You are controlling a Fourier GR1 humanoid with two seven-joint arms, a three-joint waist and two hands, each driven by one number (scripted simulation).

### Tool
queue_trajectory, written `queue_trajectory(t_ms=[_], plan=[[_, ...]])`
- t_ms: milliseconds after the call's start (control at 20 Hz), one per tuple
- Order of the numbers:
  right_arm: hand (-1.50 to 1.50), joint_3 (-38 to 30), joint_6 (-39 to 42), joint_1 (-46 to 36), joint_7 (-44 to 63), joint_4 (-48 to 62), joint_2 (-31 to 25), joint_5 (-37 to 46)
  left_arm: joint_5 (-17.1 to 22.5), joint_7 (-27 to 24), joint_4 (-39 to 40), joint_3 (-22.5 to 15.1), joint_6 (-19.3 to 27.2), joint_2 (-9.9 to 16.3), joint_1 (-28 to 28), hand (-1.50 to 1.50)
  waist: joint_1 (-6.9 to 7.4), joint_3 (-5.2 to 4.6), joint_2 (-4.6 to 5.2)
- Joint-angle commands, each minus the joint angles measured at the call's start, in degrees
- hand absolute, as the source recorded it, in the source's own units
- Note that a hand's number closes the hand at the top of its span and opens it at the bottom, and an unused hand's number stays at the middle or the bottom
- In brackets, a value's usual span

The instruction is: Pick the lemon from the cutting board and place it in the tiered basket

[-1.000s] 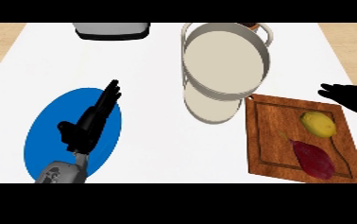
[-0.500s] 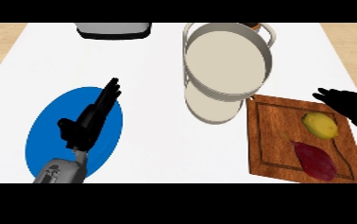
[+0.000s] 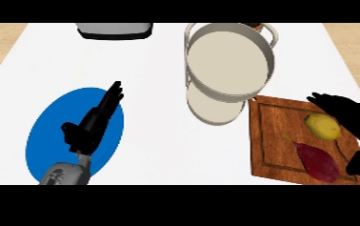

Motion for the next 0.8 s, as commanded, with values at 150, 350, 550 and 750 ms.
queue_trajectory(t_ms=[150, 350, 550, 750], plan=[[-1.50, -0.65, 0.03, -6.01, -2.25, 10.05, 5.31, 6.58, -1.30, -0.31, -1.75, 1.23, -2.10, -0.88, 2.05, 0.00, 0.24, 0.00, 0.00], [-1.50, -4.21, -2.62, -2.73, -9.45, 13.24, 3.54, 8.34, -2.15, -2.06, 2.45, 3.58, -3.72, -1.19, -0.81, 0.00, -0.14, 0.00, 0.00], [-1.50, -4.02, -3.55, -7.91, -11.70, 21.07, 5.87, 11.92, -2.04, 1.86, -1.13, 4.50, -4.97, -0.55, -0.28, 0.00, 0.12, 0.00, 0.02], [-1.50, -3.45, -9.30, -5.58, -14.23, 25.07, 9.12, 14.45, -4.65, -0.89, -2.21, 2.08, -2.56, -4.16, 3.24, 0.00, 0.18, 0.01, 0.01]])
